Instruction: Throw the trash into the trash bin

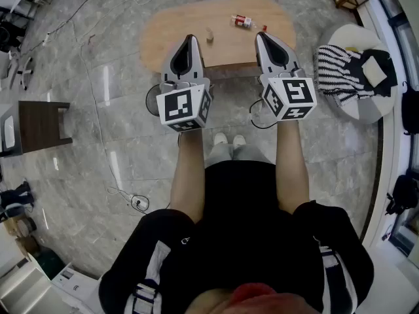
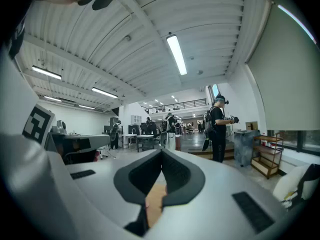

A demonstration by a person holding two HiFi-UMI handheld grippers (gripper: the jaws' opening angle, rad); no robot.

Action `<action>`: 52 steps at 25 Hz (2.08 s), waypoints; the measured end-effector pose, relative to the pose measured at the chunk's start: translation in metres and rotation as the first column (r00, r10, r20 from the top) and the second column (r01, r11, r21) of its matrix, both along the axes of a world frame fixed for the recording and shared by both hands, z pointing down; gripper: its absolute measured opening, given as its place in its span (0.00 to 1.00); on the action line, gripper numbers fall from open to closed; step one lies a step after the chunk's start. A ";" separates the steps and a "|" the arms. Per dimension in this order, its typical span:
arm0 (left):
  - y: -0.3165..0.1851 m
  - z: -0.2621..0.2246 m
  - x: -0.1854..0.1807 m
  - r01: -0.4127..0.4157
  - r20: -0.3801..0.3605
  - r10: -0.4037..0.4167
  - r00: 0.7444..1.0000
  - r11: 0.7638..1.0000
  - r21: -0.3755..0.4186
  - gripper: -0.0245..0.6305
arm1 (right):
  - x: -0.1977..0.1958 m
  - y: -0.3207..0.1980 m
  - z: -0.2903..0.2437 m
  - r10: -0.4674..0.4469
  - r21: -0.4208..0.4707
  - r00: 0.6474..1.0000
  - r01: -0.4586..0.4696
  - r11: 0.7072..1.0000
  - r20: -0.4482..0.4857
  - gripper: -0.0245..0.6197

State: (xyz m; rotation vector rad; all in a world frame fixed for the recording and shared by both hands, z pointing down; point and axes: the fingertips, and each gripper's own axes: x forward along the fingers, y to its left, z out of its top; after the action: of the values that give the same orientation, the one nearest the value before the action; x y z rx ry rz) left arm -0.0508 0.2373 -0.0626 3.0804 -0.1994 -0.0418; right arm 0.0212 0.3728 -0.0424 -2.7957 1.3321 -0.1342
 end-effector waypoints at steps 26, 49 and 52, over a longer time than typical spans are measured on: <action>-0.072 -0.008 -0.047 0.101 -0.063 -0.104 0.993 0.994 -0.047 0.04 | -0.019 -0.022 -0.026 0.033 0.094 0.999 -0.030 0.995 -0.032 0.05; -0.098 -0.011 0.068 0.046 -0.079 -0.046 0.996 0.999 -0.001 0.04 | 0.090 -0.060 -0.031 0.011 0.141 0.998 -0.002 0.990 -0.062 0.05; -0.112 -0.004 0.103 0.053 -0.059 -0.053 0.997 0.999 -0.003 0.04 | 0.127 -0.081 -0.024 -0.016 0.139 0.999 0.022 0.990 -0.045 0.05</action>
State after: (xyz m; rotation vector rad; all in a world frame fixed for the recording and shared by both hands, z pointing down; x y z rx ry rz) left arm 0.0527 0.1257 -0.0665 3.0667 -0.2775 -0.1351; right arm 0.1484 0.2923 -0.0666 -2.6852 1.3221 0.0197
